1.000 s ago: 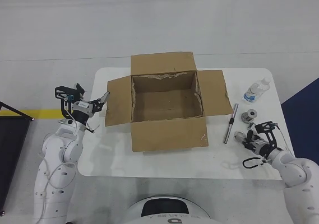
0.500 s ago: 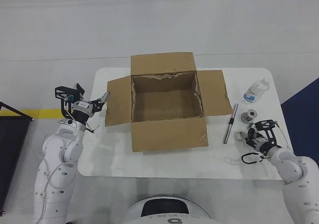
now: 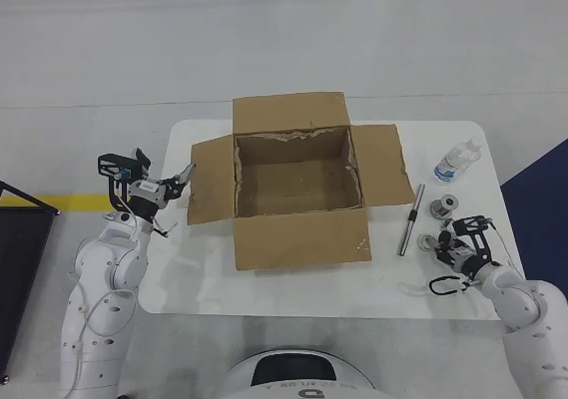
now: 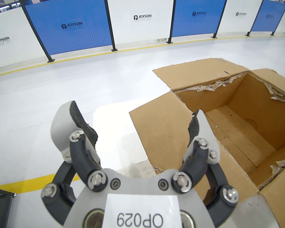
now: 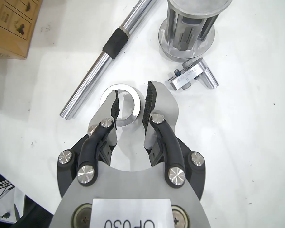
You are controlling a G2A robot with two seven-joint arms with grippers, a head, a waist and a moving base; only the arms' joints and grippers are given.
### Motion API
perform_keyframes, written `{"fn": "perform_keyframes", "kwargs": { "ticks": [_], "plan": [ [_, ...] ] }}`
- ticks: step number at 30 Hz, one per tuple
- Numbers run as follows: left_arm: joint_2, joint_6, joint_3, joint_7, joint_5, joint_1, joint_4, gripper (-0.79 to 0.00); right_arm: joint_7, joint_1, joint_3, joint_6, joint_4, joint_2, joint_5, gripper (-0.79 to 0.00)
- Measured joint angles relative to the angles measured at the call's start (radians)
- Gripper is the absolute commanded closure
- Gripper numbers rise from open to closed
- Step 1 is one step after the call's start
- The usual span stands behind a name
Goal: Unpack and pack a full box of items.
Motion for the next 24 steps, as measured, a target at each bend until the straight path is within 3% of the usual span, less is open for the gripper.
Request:
{"fn": "perform_keyframes", "kwargs": {
  "ticks": [2, 17, 20, 21, 24],
  "plan": [
    [0.000, 0.000, 0.000, 0.000, 0.000, 0.000, 0.000, -0.785, -0.008, -0.010, 0.018, -0.054, -0.001, 0.002, 0.041, -0.785],
    [0.000, 0.000, 0.000, 0.000, 0.000, 0.000, 0.000, -0.785, -0.012, -0.020, 0.010, -0.018, -0.030, 0.003, 0.002, -0.785],
    [0.000, 0.000, 0.000, 0.000, 0.000, 0.000, 0.000, -0.785, -0.043, -0.071, 0.022, 0.054, -0.101, 0.003, -0.081, -0.529],
    [0.000, 0.000, 0.000, 0.000, 0.000, 0.000, 0.000, -0.785, -0.049, -0.088, 0.024, 0.072, -0.124, 0.002, -0.102, -0.403],
    [0.000, 0.000, 0.000, 0.000, 0.000, 0.000, 0.000, -0.785, -0.057, -0.134, 0.031, 0.119, -0.186, 0.002, -0.157, -0.369]
  ]
}}
